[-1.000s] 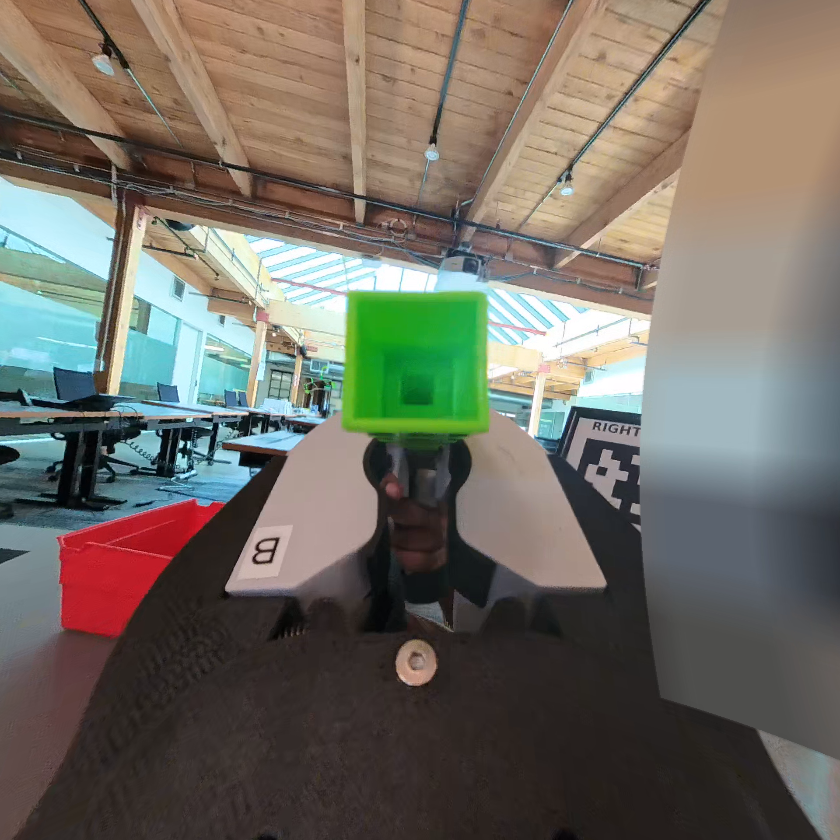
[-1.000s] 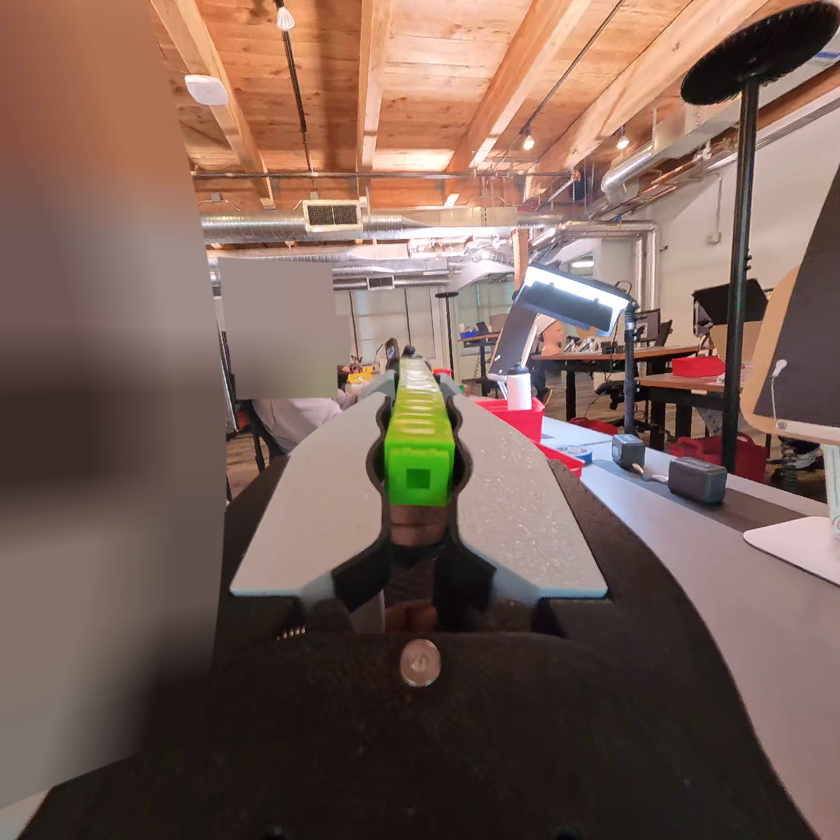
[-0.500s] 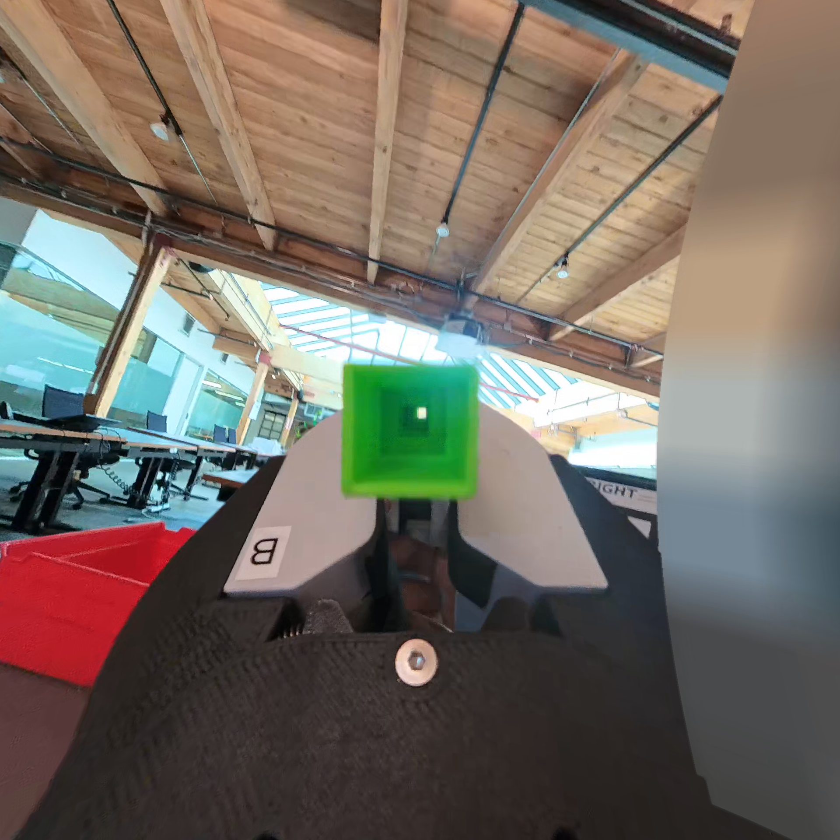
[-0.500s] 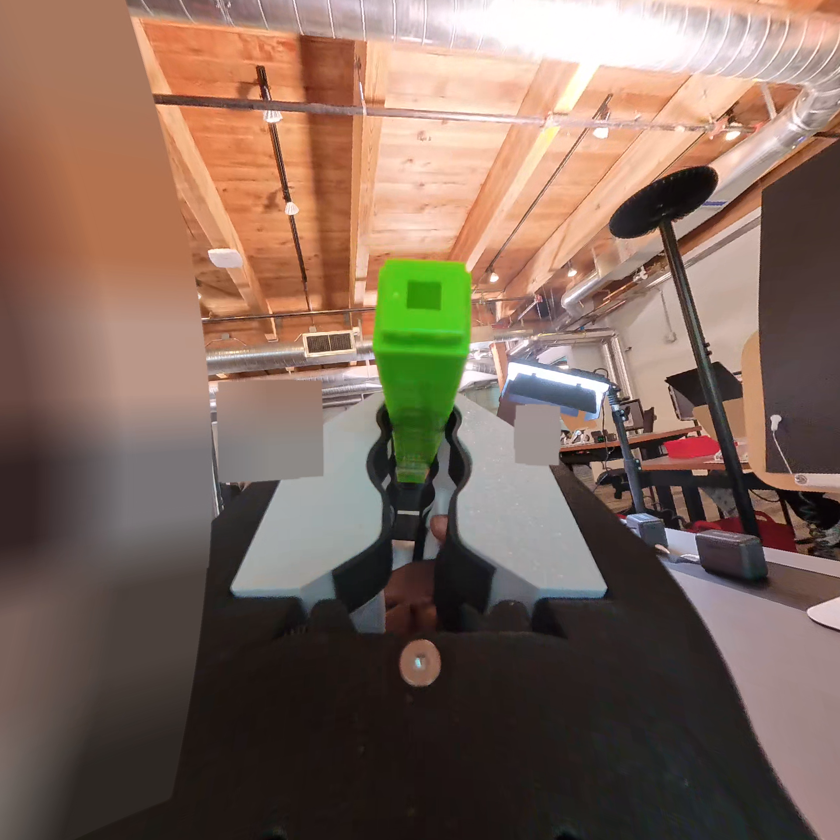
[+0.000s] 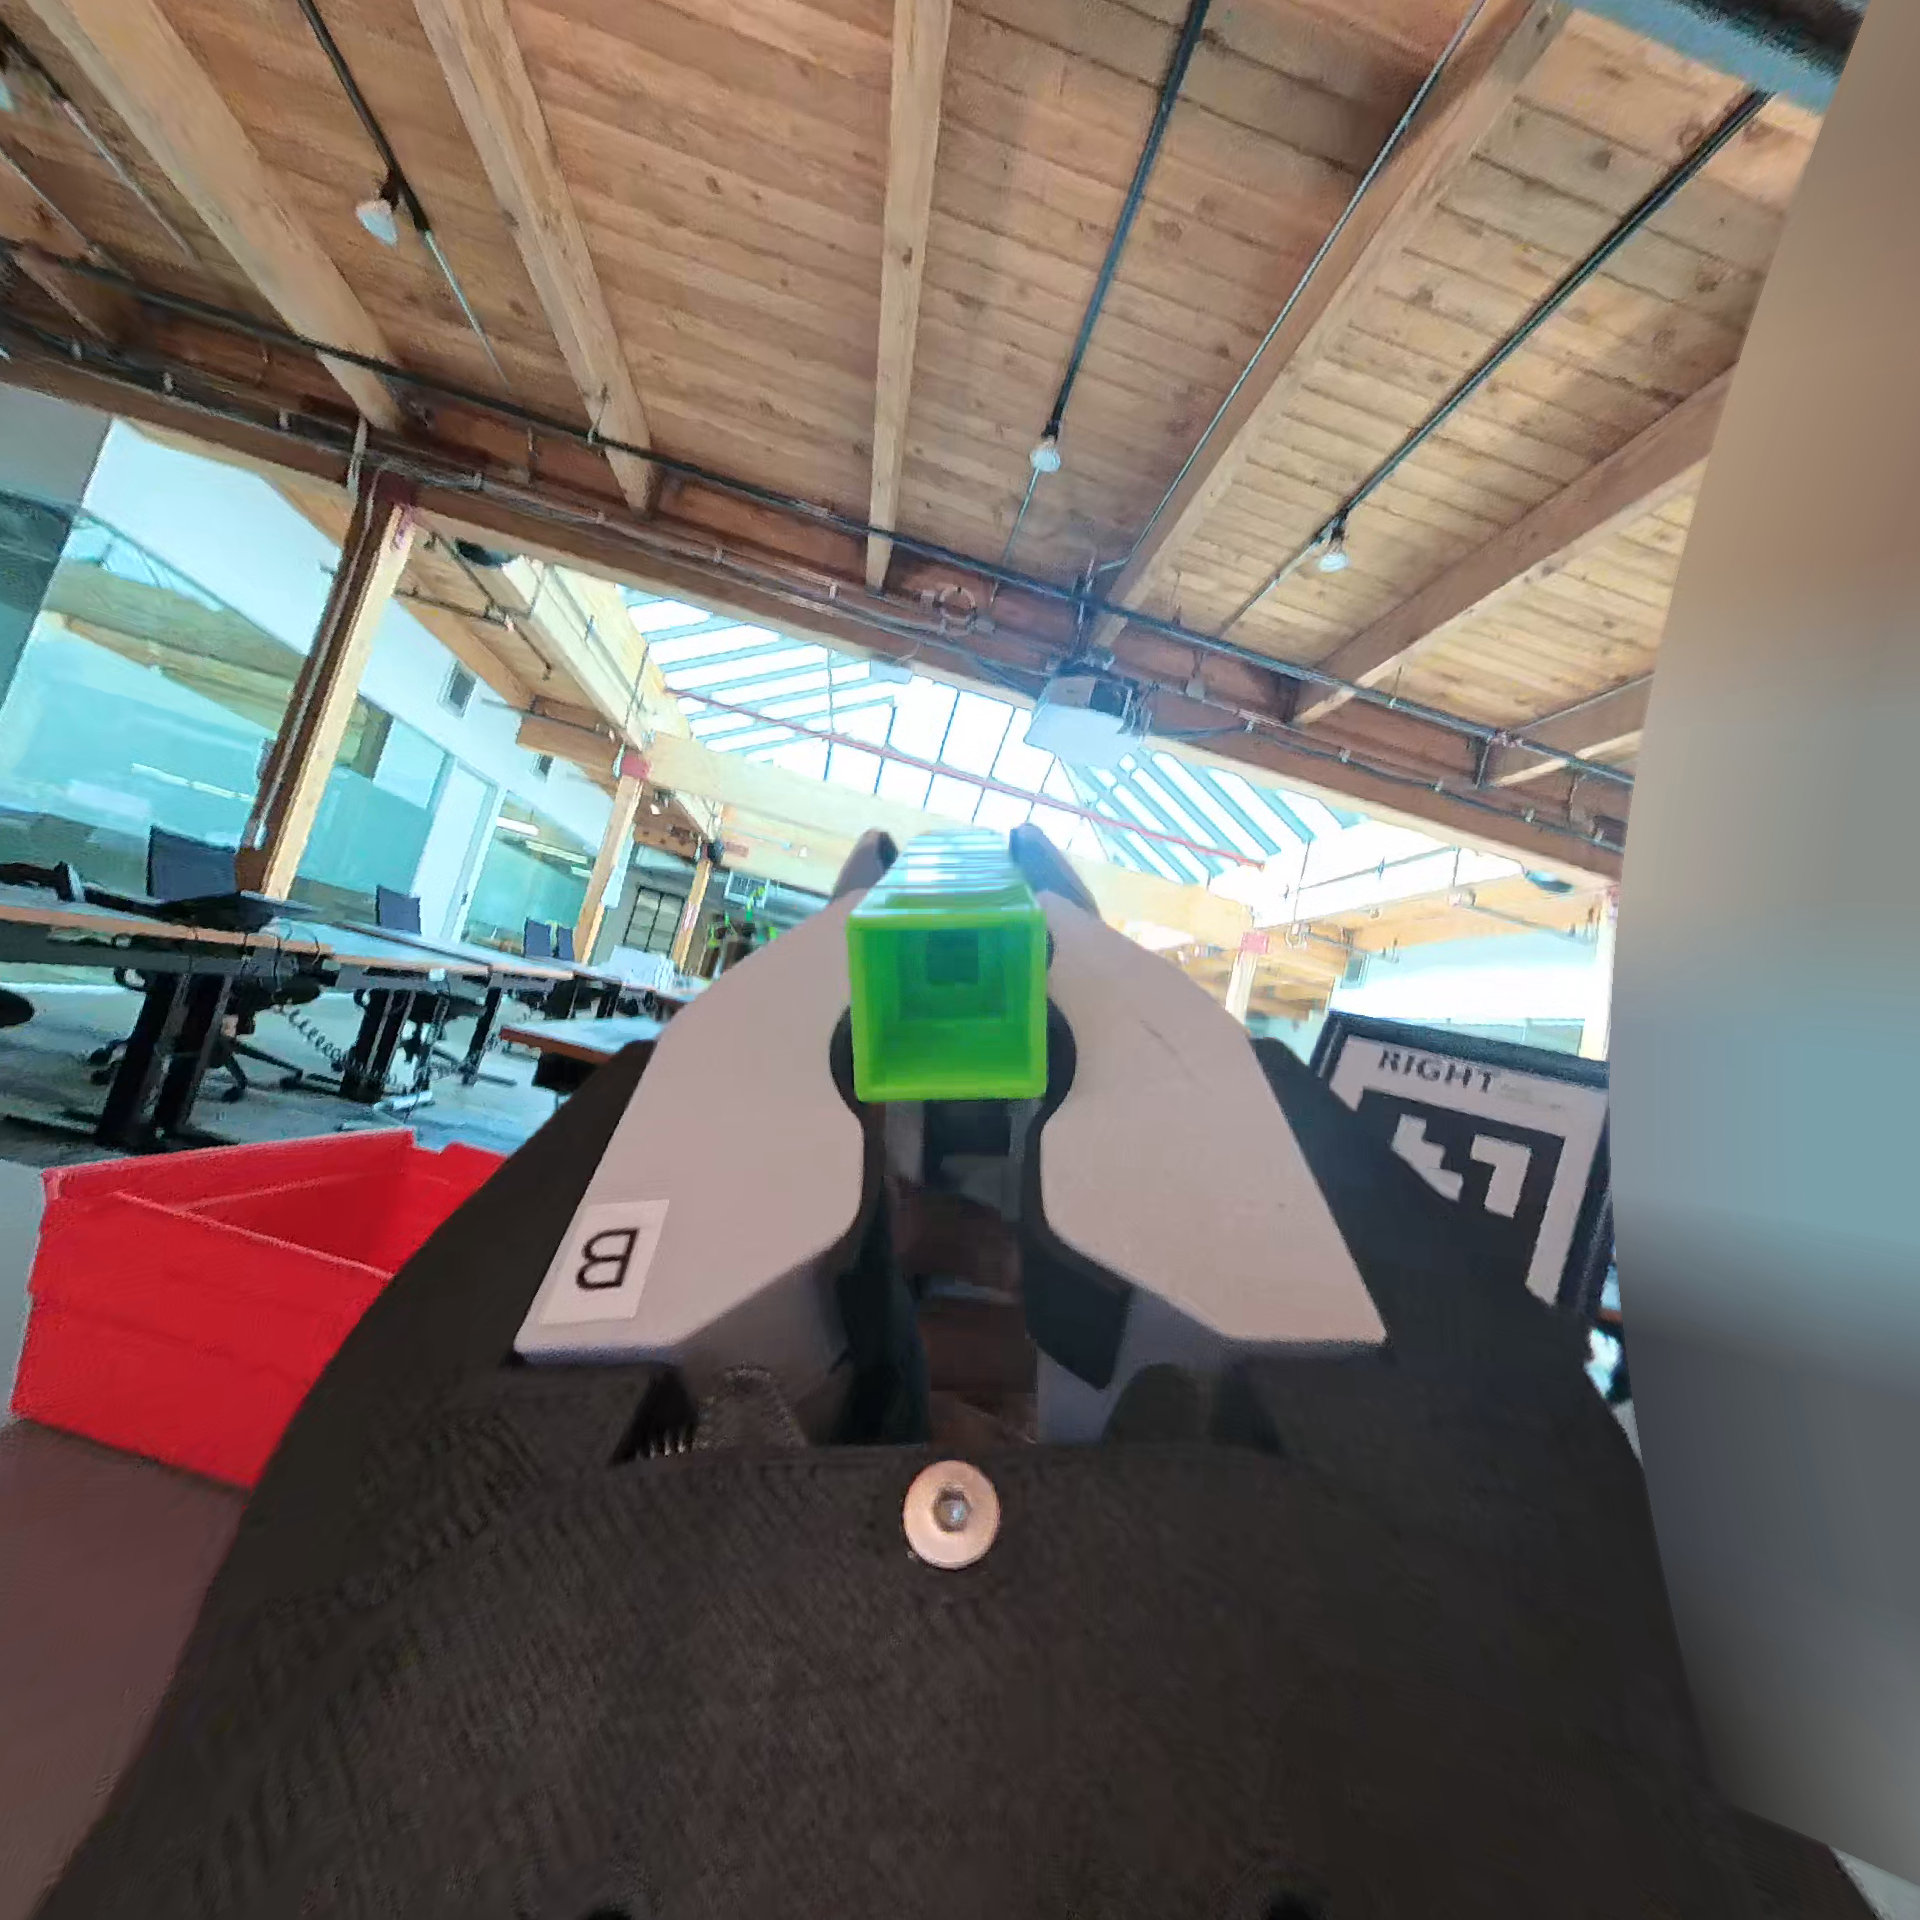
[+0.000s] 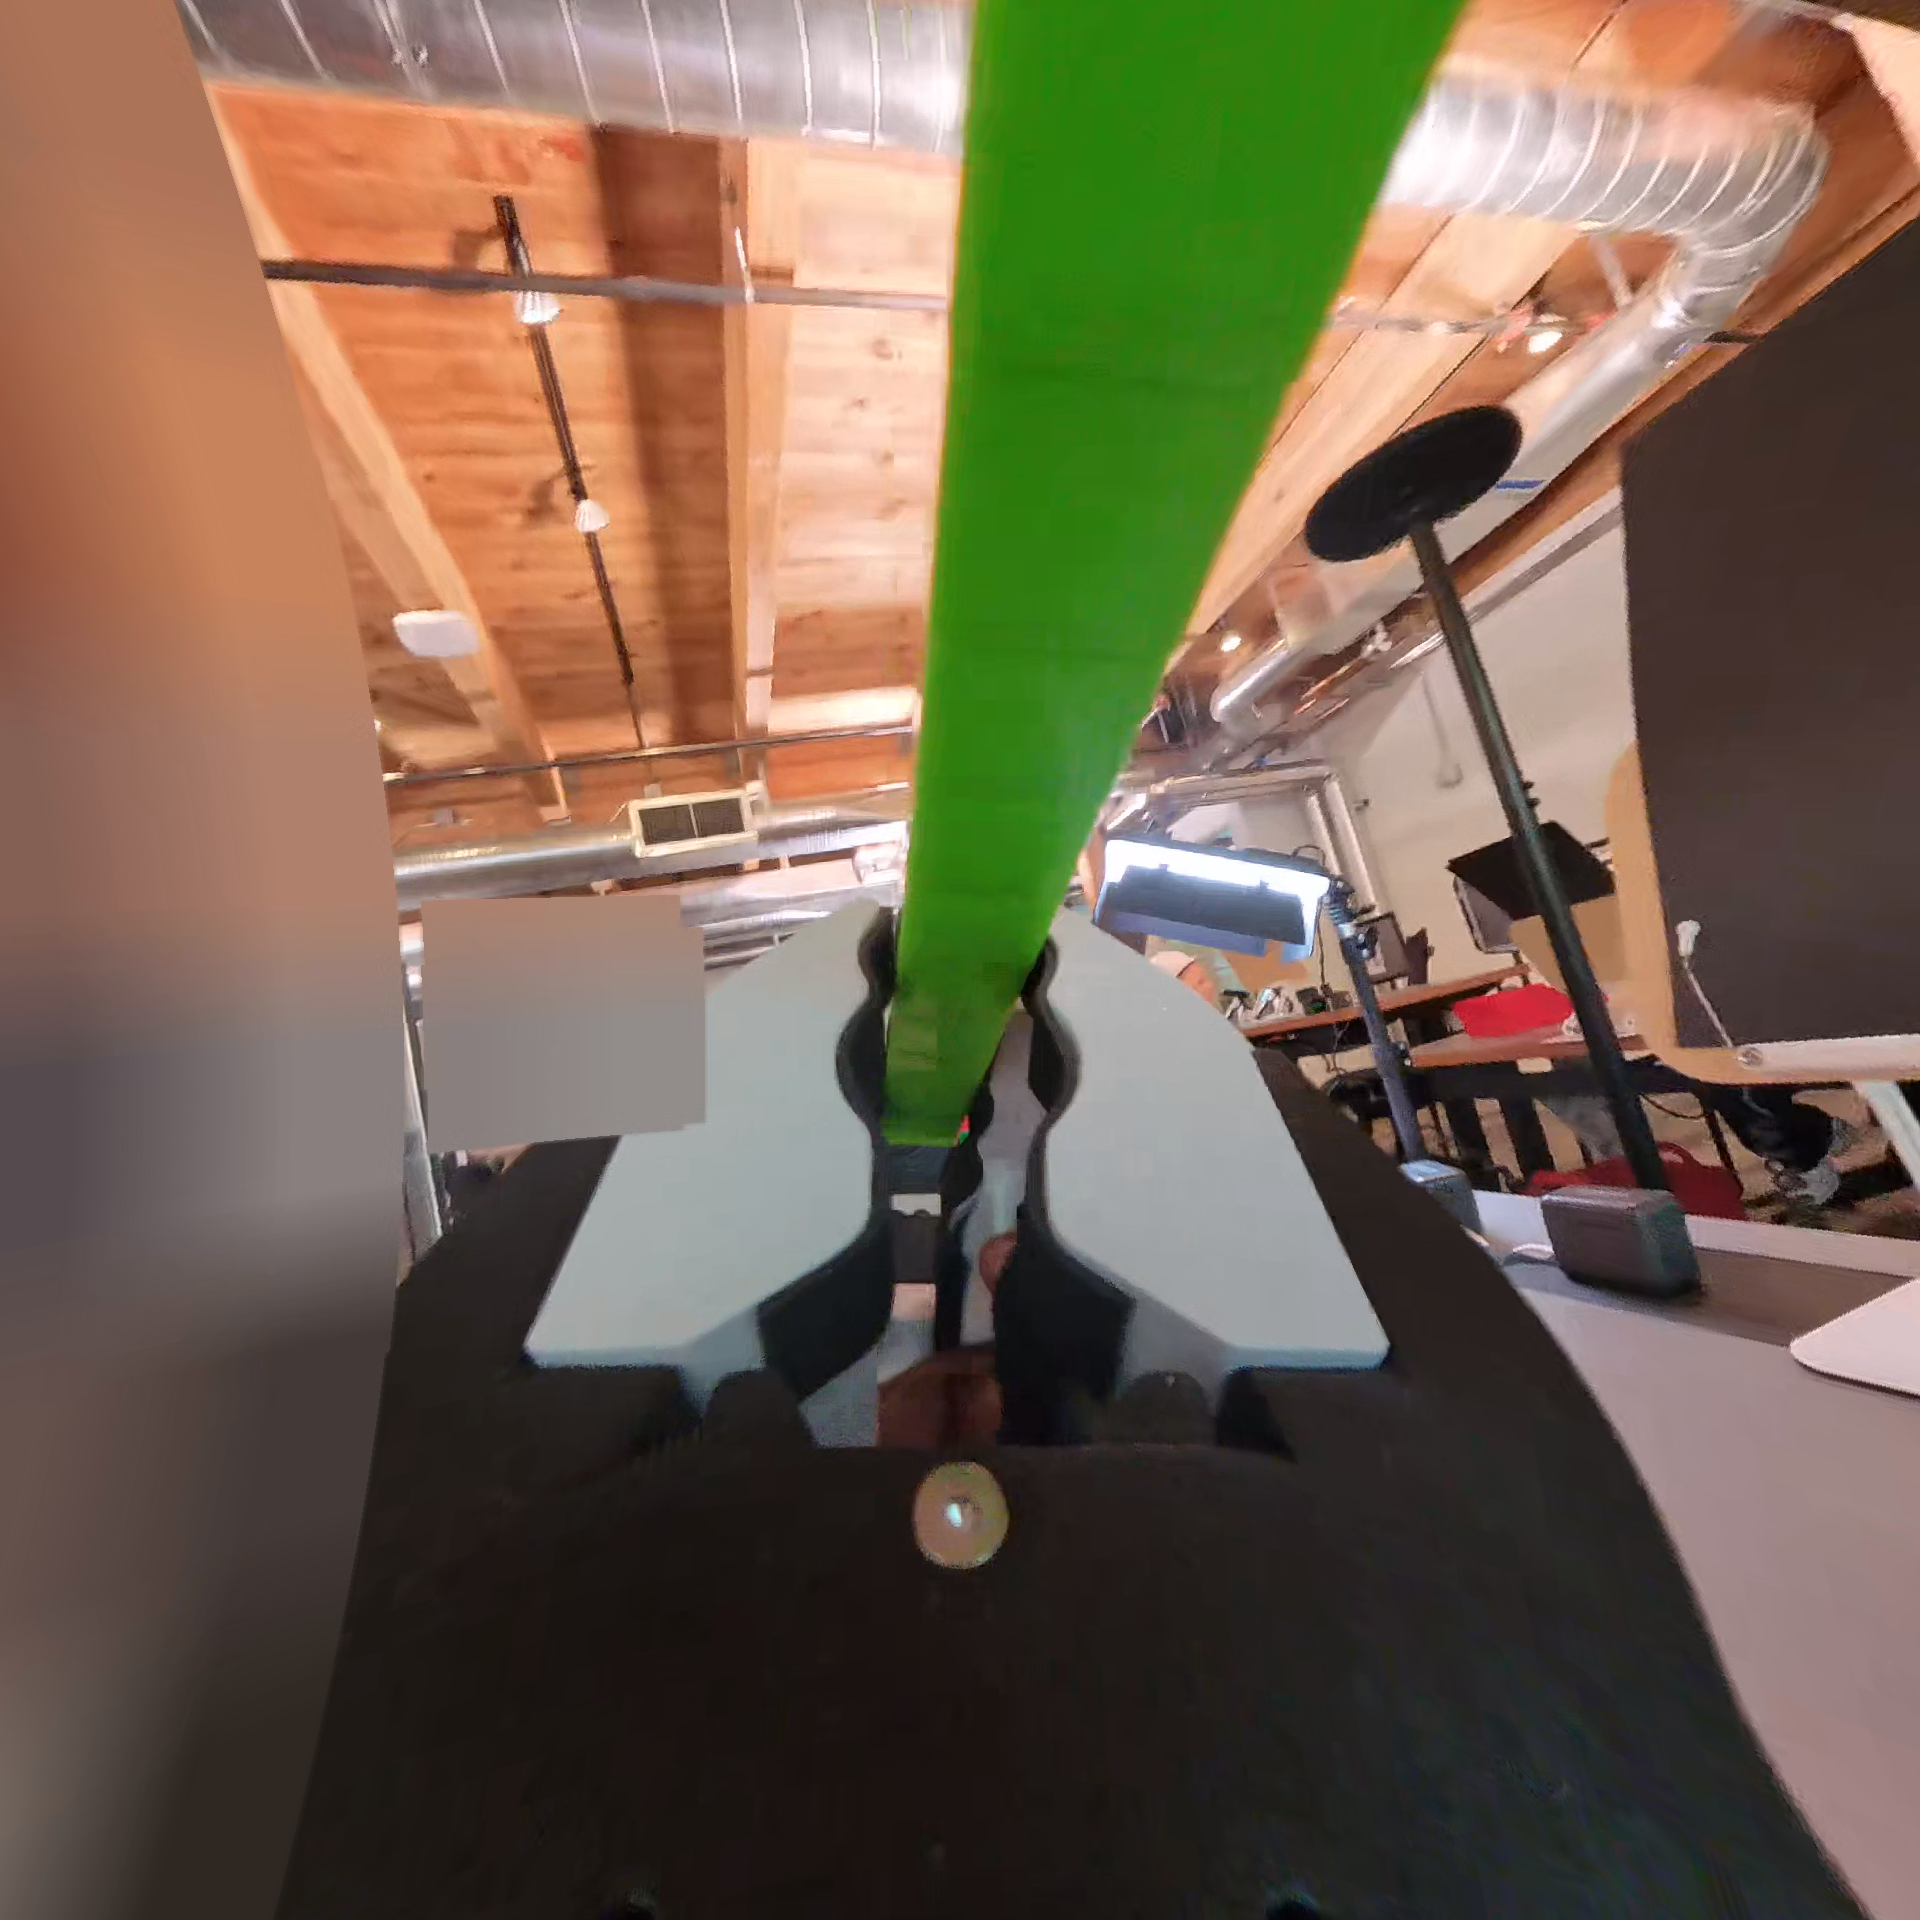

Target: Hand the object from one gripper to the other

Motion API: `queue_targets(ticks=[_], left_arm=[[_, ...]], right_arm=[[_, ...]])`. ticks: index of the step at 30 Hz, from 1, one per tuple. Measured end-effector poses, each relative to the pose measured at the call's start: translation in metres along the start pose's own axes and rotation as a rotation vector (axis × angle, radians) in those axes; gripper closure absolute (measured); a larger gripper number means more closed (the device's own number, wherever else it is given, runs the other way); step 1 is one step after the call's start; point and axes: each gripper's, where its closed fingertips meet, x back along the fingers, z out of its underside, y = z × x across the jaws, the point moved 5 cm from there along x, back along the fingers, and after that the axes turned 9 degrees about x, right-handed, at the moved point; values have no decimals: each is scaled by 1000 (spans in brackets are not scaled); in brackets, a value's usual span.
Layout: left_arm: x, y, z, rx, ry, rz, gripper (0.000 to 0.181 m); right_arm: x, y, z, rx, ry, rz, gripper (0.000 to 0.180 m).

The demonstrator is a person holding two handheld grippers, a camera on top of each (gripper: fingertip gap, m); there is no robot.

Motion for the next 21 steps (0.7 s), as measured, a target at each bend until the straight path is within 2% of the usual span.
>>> queue_targets(ticks=[1,4,7,9,11,13,18,21], left_arm=[[-1,0,2,3,33,10,155],[2,2,1,8,133,37,145],[7,0,-6,-1,214,58,143],[9,-1,-7,-27,285,58,144],[11,0,0,-77,372,28,159],[11,-1,6,-110,424,29,159],[3,-3,10,-51,307,58,159],[-3,-5,14,52,203,89,158]], right_arm=[[1,0,-2,2,6,-3,157],[6,-2,-16,26,47,-8,157],[13,-5,-29,57,141,-26,158],[16,-4,-32,60,217,-47,158],[16,-1,-31,75,274,-69,158],[15,3,-32,93,276,-77,158],[12,8,-34,172,206,-16,156],[6,12,-15,242,322,-17,152]])
